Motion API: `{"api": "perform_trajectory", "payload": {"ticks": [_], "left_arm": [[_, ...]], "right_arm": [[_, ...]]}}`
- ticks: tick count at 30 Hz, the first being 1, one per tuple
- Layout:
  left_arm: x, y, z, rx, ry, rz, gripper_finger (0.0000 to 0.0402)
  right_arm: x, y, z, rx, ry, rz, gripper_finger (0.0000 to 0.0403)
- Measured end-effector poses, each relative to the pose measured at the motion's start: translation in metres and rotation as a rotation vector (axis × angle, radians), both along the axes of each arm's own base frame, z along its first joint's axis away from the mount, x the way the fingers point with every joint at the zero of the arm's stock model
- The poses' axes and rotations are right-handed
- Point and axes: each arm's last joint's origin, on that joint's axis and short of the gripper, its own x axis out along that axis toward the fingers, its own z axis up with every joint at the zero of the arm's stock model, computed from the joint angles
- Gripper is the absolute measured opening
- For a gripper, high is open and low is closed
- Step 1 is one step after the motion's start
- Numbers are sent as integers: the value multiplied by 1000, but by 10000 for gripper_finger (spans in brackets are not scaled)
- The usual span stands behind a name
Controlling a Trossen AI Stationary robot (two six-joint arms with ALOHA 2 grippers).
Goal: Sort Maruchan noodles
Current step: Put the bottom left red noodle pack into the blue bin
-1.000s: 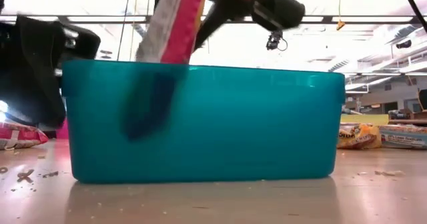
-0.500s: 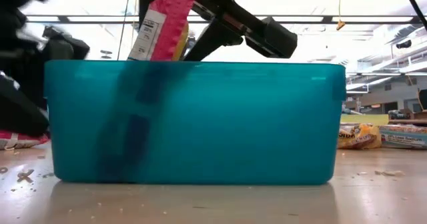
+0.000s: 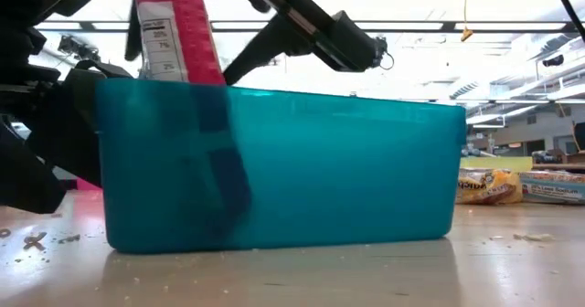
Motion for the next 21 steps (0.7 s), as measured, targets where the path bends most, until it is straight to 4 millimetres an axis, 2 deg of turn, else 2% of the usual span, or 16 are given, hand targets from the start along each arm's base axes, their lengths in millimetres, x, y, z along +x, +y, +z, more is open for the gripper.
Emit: {"api": "perform_trajectory", "payload": {"ticks": [4, 11, 14, 18, 21], "left_arm": [[0, 0, 0, 0, 0, 1, 180], [0, 0, 0, -1, 0, 1, 180], [-2, 0, 1, -8, 5, 4, 180], [-5, -4, 7, -19, -5, -10, 180], [-10, -5, 10, -13, 6, -22, 180]], "right_arm": [[1, 0, 6, -19, -1, 39, 245], [-1, 0, 8, -80, 30, 153, 247], [-4, -3, 23, -98, 11, 179, 248], [-12, -8, 52, -160, -29, 224, 249], [-21, -13, 72, -261, -10, 356, 249]]}}
